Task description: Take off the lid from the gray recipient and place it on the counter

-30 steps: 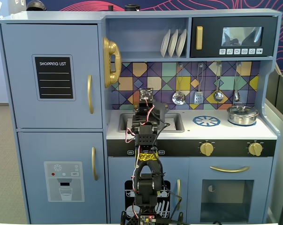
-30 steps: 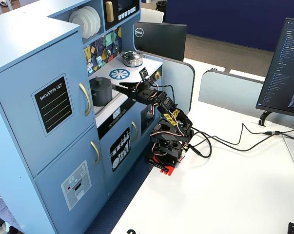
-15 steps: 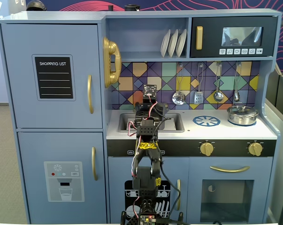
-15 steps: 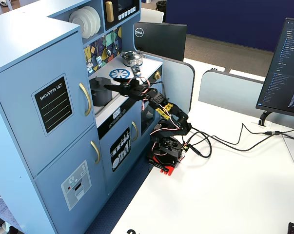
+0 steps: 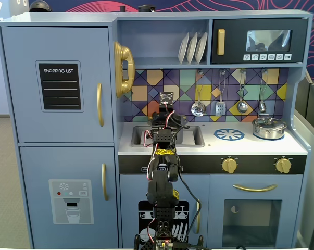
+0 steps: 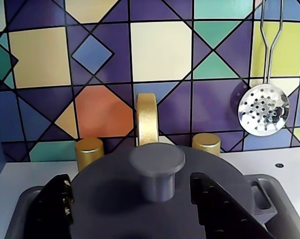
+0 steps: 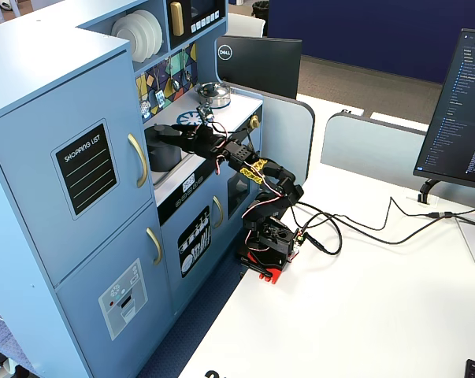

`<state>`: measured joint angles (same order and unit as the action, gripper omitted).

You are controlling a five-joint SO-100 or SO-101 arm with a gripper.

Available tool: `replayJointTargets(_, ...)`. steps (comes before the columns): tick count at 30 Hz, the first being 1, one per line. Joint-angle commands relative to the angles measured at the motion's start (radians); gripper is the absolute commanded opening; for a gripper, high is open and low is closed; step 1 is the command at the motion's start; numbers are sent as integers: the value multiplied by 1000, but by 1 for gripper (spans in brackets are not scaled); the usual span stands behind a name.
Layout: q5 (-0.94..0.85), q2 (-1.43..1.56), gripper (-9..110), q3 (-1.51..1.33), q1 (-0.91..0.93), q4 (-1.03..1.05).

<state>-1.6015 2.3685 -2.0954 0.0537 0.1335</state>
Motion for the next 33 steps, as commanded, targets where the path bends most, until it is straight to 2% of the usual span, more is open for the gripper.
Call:
replayJointTargets(1, -6, -29, 21, 75, 15, -48)
replayJointTargets(27, -14, -261, 18, 206, 5, -117)
replayJointTargets(33, -17, -290, 11, 235, -12, -121)
